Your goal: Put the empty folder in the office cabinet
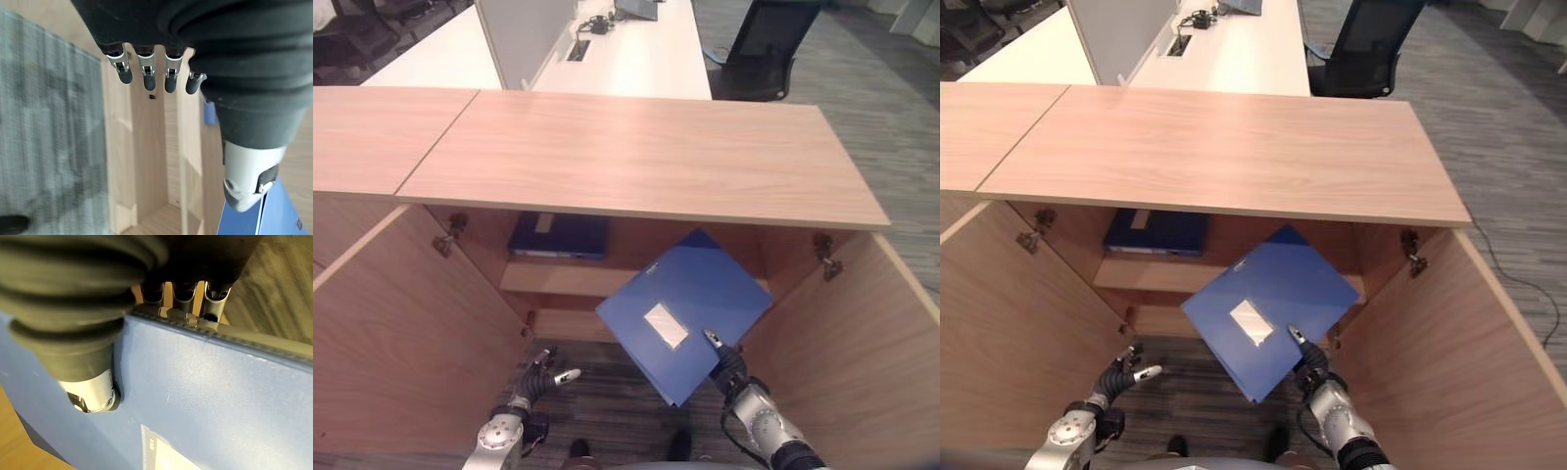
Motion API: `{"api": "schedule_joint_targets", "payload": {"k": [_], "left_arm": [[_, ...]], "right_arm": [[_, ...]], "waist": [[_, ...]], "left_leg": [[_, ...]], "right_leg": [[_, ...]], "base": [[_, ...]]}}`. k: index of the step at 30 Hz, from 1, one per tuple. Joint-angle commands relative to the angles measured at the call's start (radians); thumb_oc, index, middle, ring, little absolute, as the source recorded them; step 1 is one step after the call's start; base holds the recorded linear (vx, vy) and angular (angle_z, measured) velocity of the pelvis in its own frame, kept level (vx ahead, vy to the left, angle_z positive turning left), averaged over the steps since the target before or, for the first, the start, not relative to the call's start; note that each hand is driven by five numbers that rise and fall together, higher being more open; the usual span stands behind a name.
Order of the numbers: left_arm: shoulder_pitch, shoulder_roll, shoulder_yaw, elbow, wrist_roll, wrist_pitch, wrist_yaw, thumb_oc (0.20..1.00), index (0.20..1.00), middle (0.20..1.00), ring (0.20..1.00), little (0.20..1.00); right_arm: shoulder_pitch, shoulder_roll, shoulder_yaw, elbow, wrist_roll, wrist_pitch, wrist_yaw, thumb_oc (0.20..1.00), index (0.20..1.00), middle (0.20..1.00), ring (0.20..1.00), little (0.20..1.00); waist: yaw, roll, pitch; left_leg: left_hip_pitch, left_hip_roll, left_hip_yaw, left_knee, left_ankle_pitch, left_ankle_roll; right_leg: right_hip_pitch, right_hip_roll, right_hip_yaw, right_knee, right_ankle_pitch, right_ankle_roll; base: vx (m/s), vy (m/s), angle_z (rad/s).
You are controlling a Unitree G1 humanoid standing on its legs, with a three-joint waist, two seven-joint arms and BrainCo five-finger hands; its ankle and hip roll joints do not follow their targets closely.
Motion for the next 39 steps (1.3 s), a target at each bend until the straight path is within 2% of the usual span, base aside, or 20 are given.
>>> {"api": "schedule_joint_targets", "payload": {"k": [1,4,8,13,14,16,17,22,24,27,28,29,33,36,38,39], "left_arm": [[-0.012,0.059,-0.005,-0.024,-0.009,-0.025,-0.002,1.0,1.0,1.0,1.0,1.0],[-0.003,0.059,0.004,-0.009,0.017,-0.018,-0.01,1.0,1.0,1.0,1.0,1.0],[0.018,0.052,0.021,0.004,0.046,-0.01,-0.015,1.0,1.0,1.0,1.0,1.0],[0.041,0.054,0.029,0.003,0.079,-0.007,-0.021,1.0,1.0,1.0,1.0,1.0],[0.047,0.055,0.031,-0.003,0.085,-0.011,-0.02,1.0,1.0,1.0,1.0,1.0],[0.055,0.057,0.034,-0.005,0.086,-0.012,-0.02,1.0,1.0,1.0,1.0,1.0],[0.058,0.058,0.039,-0.006,0.087,-0.012,-0.013,1.0,1.0,1.0,1.0,1.0],[0.051,0.067,0.05,-0.006,0.078,-0.02,0.013,1.0,1.0,1.0,1.0,1.0],[0.023,0.074,0.038,-0.006,0.07,-0.032,0.041,1.0,1.0,1.0,1.0,1.0],[-0.002,0.079,0.024,-0.007,0.067,-0.043,0.058,1.0,1.0,1.0,1.0,1.0],[-0.029,0.087,0.011,-0.013,0.058,-0.053,0.075,1.0,1.0,1.0,1.0,1.0],[-0.038,0.088,0.006,-0.023,0.053,-0.058,0.082,1.0,1.0,1.0,1.0,1.0],[-0.051,0.091,-0.001,-0.046,0.047,-0.066,0.093,1.0,1.0,1.0,1.0,1.0],[-0.064,0.097,-0.008,-0.101,0.033,-0.08,0.108,1.0,1.0,1.0,1.0,1.0],[-0.069,0.098,-0.009,-0.11,0.027,-0.082,0.11,1.0,1.0,1.0,1.0,1.0],[-0.076,0.1,-0.01,-0.128,0.02,-0.088,0.122,1.0,1.0,1.0,1.0,1.0]], "right_arm": [[-0.036,0.017,-0.033,-0.119,0.081,-0.075,0.014,0.2,0.2,0.2,0.2,0.2],[-0.021,0.006,-0.047,-0.13,0.069,-0.066,0.013,0.2,0.2,0.2,0.2,0.2],[0.009,0.013,-0.073,-0.138,0.067,-0.063,0.014,0.2,0.2,0.2,0.2,0.2],[0.018,0.031,-0.105,-0.147,0.085,-0.066,0.006,0.2,0.2,0.2,0.2,0.2],[0.017,0.035,-0.107,-0.153,0.089,-0.067,0.007,0.2,0.2,0.2,0.2,0.2],[0.016,0.036,-0.108,-0.16,0.093,-0.068,0.005,0.2,0.2,0.2,0.2,0.2],[0.008,0.038,-0.11,-0.176,0.1,-0.075,0.003,0.2,0.2,0.2,0.2,0.2],[-0.057,0.053,-0.11,-0.252,0.154,-0.115,-0.011,0.2,0.2,0.2,0.2,0.2],[-0.104,0.063,-0.098,-0.309,0.184,-0.155,-0.025,0.2,0.2,0.2,0.2,0.2],[-0.143,0.066,-0.09,-0.342,0.203,-0.183,-0.03,0.2,0.2,0.2,0.2,0.2],[-0.192,0.065,-0.085,-0.388,0.217,-0.22,-0.039,0.2,0.2,0.2,0.2,0.2],[-0.215,0.069,-0.091,-0.418,0.23,-0.246,-0.045,0.2,0.2,0.2,0.2,0.2],[-0.247,0.068,-0.105,-0.474,0.238,-0.294,-0.057,0.2,0.2,0.2,0.2,0.2],[-0.283,0.063,-0.129,-0.549,0.238,-0.361,-0.073,0.2,0.2,0.2,0.2,0.2],[-0.288,0.064,-0.133,-0.557,0.239,-0.37,-0.078,0.2,0.2,0.2,0.2,0.2],[-0.298,0.061,-0.136,-0.582,0.233,-0.388,-0.081,0.2,0.2,0.2,0.2,0.2]], "waist": [[0.003,-0.035,0.024],[0.0,-0.034,0.018],[-0.006,-0.029,-0.002],[-0.011,-0.005,-0.027],[-0.011,-0.001,-0.023],[-0.011,0.004,-0.028],[-0.008,0.007,-0.02],[-0.001,0.024,0.019],[0.003,0.026,0.075],[0.006,0.024,0.105],[0.01,0.02,0.14],[0.013,0.02,0.147],[0.018,0.02,0.161],[0.017,0.03,0.178],[0.018,0.031,0.173],[0.015,0.035,0.179]], "left_leg": [[-0.044,0.012,0.038,0.138,-0.077,0.016],[-0.087,-0.033,0.047,0.112,-0.061,0.019],[-0.062,-0.054,0.064,0.044,-0.048,0.018],[-0.017,-0.091,0.064,-0.047,-0.046,0.028],[-0.025,-0.098,0.076,-0.05,-0.03,0.036],[-0.02,-0.1,0.066,-0.05,-0.055,0.032],[-0.036,-0.106,0.076,-0.05,-0.038,0.042],[-0.093,-0.114,0.057,-0.05,-0.054,0.049],[-0.169,-0.115,0.053,-0.04,-0.037,0.056],[-0.25,-0.115,0.047,0.015,-0.042,0.06],[-0.357,-0.118,0.041,0.111,-0.061,0.066],[-0.428,-0.123,0.031,0.167,-0.077,0.072],[-0.538,-0.118,0.014,0.276,-0.114,0.081],[-0.72,-0.1,-0.011,0.467,-0.182,0.109],[-0.761,-0.098,-0.014,0.51,-0.198,0.113],[-0.823,-0.099,-0.022,0.571,-0.218,0.12]], "right_leg": [[0.025,-0.072,0.01,0.069,-0.067,0.064],[0.041,-0.079,-0.001,0.041,-0.06,0.07],[0.051,-0.077,-0.002,0.017,-0.054,0.079],[0.066,-0.102,-0.011,0.003,-0.053,0.097],[0.056,-0.11,-0.024,0.004,-0.037,0.094],[0.062,-0.111,-0.013,0.003,-0.052,0.103],[0.045,-0.121,-0.024,0.006,-0.035,0.099],[-0.033,-0.139,-0.003,0.027,-0.039,0.114],[-0.122,-0.158,0.0,0.074,-0.036,0.115],[-0.199,-0.178,0.006,0.132,-0.039,0.11],[-0.294,-0.202,0.01,0.214,-0.049,0.1],[-0.363,-0.218,0.02,0.273,-0.063,0.093],[-0.451,-0.249,0.026,0.376,-0.103,0.08],[-0.622,-0.275,0.053,0.564,-0.171,0.055],[-0.666,-0.28,0.058,0.606,-0.189,0.052],[-0.732,-0.286,0.071,0.677,-0.214,0.045]], "base": [[0.09,-0.043,0.18],[0.03,0.013,0.13],[0.08,0.06,0.12],[0.1,0.127,0.07],[0.0,0.126,0.05],[0.04,0.076,0.08],[0.0,0.1,0.07],[-0.05,0.078,0.02],[-0.22,0.054,0.02],[-0.2,0.031,-0.03],[-0.22,0.038,0.04],[-0.26,0.032,0.12],[-0.09,0.009,0.13],[-0.1,0.019,0.24],[-0.05,0.013,0.0],[-0.06,-0.014,-0.09]]}}
